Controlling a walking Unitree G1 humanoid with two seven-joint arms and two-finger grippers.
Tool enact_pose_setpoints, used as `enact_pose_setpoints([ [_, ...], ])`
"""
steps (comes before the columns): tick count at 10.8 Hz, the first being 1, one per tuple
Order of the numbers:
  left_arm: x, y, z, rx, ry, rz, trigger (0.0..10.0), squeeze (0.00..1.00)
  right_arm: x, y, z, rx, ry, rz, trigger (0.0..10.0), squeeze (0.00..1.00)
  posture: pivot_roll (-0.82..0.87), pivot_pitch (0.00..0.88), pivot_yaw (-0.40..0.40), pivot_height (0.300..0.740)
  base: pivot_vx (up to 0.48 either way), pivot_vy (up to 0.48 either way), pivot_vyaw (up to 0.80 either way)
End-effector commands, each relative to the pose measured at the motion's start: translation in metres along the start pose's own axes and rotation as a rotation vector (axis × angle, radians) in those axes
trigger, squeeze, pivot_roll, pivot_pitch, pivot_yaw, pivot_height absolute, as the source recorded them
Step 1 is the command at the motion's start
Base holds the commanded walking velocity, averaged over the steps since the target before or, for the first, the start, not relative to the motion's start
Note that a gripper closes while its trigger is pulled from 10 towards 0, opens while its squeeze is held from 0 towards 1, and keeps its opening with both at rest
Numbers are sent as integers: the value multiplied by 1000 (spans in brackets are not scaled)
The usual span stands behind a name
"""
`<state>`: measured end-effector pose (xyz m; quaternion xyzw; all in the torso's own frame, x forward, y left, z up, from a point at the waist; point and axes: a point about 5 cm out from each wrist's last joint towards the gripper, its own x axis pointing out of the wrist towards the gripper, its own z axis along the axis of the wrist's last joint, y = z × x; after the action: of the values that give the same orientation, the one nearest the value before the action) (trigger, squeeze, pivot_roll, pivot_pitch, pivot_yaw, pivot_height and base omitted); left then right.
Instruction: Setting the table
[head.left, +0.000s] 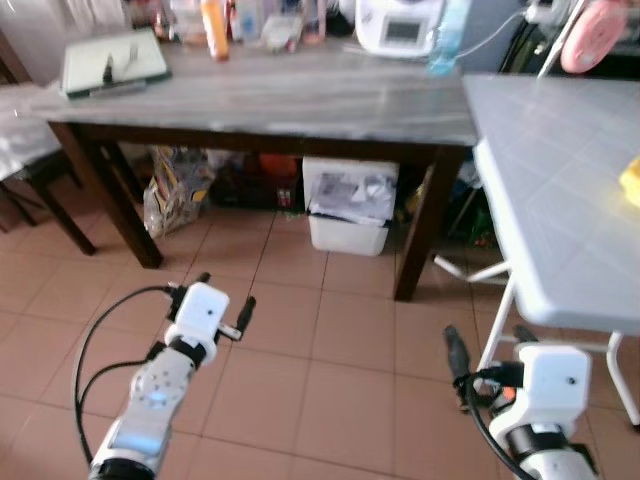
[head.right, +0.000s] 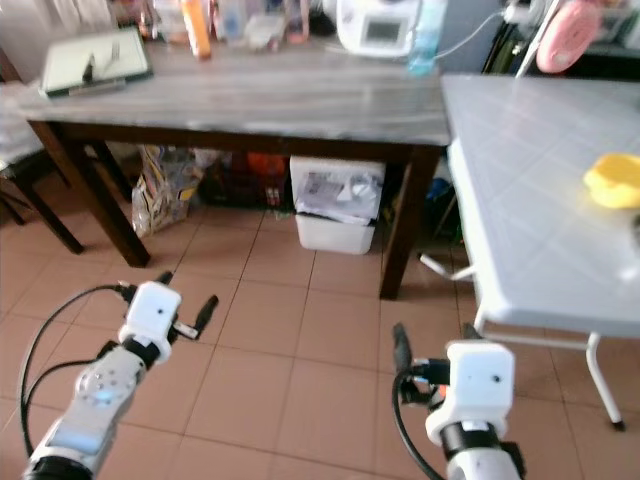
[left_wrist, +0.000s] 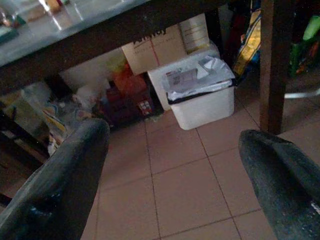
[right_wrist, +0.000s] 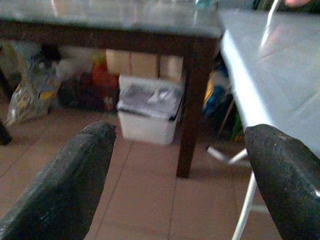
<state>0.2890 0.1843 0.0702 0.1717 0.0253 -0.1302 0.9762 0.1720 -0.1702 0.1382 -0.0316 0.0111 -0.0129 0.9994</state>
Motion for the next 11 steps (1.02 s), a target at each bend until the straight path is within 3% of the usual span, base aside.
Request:
enact_pose_setpoints([
  [1, 3, -3, 5, 3, -23, -9, 10000, 0, -3, -6, 8, -31, -35, -41, 10000, 0, -92, 112, 51, 740, 0, -345, 0],
  [5, 13, 5, 37, -15, -111, 24, 10000, 0, -8, -9, 27, -107, -119, -96, 10000, 0, -98, 108, 51, 740, 0, -341, 0],
  [8, 17, 1, 65, -38, -186, 28, 10000, 0, -9, -12, 31, -121, -129, -119, 10000, 0, -105, 112, 47, 740, 0, -341, 0],
  [11, 13, -2, 64, -44, -163, 20, 10000, 0, -11, -15, 32, -131, -125, -139, 10000, 0, -110, 119, 48, 740, 0, -341, 0],
])
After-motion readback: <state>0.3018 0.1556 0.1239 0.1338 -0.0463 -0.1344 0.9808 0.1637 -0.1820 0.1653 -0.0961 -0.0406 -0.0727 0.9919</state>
